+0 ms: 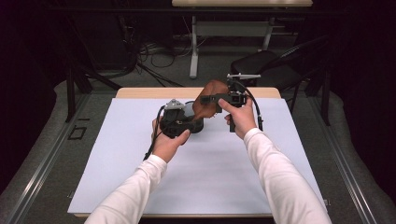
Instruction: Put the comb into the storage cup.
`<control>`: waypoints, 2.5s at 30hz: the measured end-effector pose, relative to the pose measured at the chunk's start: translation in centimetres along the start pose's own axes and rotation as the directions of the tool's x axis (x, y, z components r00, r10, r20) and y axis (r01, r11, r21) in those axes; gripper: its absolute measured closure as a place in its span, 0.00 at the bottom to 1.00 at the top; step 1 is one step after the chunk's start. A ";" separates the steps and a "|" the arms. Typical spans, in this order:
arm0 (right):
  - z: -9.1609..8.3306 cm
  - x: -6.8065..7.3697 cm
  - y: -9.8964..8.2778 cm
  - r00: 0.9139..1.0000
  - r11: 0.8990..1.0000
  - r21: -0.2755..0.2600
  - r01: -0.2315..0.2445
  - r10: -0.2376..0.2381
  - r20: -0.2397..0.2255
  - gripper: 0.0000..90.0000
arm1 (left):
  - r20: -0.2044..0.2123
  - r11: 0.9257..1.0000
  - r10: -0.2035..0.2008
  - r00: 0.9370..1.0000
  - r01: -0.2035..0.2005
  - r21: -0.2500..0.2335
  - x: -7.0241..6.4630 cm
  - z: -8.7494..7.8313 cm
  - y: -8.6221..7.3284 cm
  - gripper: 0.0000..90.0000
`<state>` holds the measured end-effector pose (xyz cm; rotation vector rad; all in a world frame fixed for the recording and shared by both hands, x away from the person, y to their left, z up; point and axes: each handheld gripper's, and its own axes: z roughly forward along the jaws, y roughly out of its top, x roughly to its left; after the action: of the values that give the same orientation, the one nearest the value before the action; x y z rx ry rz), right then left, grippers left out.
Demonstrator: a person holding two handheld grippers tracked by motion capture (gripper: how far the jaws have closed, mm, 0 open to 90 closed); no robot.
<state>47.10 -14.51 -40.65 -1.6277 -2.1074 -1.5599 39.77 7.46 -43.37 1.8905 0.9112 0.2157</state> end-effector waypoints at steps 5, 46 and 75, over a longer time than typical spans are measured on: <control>0.0 -0.1 -0.1 1.000 1.000 0.006 -0.001 0.001 -0.006 0.16 | -0.002 1.000 0.004 1.000 -0.004 0.006 0.0 0.1 -0.2 0.80; -0.5 -0.9 0.1 0.996 0.999 -0.035 -0.033 0.030 -0.081 0.39 | -0.031 0.999 0.038 0.999 -0.037 0.027 0.3 0.5 -1.0 0.80; -1.1 -1.4 -0.2 0.987 0.997 -0.053 -0.064 0.055 -0.153 0.50 | -0.045 0.998 0.057 0.997 -0.056 0.043 0.6 1.3 -1.9 0.80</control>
<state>47.01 -16.25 -41.04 -1.5198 -1.9376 -1.6821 39.94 7.36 -45.73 1.9585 0.9002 0.2775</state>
